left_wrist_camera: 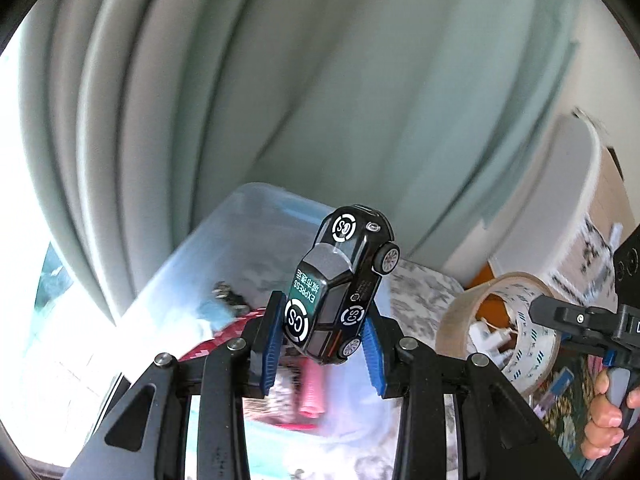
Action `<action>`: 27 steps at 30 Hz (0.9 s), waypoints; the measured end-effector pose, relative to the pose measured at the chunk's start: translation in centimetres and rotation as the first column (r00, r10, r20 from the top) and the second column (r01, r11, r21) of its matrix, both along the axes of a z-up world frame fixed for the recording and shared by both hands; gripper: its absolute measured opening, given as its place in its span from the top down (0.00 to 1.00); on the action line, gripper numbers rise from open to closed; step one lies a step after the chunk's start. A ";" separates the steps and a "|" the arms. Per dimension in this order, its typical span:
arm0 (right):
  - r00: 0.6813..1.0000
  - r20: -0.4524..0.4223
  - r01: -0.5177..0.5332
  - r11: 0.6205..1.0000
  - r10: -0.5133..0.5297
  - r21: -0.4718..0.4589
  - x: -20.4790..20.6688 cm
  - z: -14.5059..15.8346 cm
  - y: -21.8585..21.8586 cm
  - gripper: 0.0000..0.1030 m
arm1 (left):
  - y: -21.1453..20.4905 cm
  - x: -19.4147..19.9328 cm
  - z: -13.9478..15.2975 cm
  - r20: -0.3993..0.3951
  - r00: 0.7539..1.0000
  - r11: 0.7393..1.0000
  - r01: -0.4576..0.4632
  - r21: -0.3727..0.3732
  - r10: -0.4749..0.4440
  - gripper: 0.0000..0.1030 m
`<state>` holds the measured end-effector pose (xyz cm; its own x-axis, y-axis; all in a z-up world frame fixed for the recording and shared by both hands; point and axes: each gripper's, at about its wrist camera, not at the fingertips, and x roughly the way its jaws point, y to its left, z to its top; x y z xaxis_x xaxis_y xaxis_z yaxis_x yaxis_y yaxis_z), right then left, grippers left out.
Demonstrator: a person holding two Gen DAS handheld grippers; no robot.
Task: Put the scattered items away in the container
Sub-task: 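Lift toy car and tape roll and carry both over the clear box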
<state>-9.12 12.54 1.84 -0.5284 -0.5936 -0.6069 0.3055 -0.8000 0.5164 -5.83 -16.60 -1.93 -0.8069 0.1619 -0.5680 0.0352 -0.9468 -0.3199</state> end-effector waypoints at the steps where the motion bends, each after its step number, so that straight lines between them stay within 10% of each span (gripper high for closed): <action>1: 1.000 0.002 -0.011 1.000 0.011 0.005 -0.2 0.0 -0.6 0.45 | -0.7 0.0 -0.2 0.004 1.000 1.000 -0.014 0.007 0.014 0.64; 27: 0.995 0.063 -0.088 0.990 0.081 0.108 -6.5 -1.8 -10.2 0.45 | -6.4 -4.4 -2.5 0.082 0.996 0.998 -0.038 0.053 0.033 0.64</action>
<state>-15.64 2.34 0.08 -0.4413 -0.5622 -0.6994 0.3466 -0.8257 0.4450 -10.27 -23.01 -4.40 -0.7645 0.1663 -0.6228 0.0961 -0.9259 -0.3653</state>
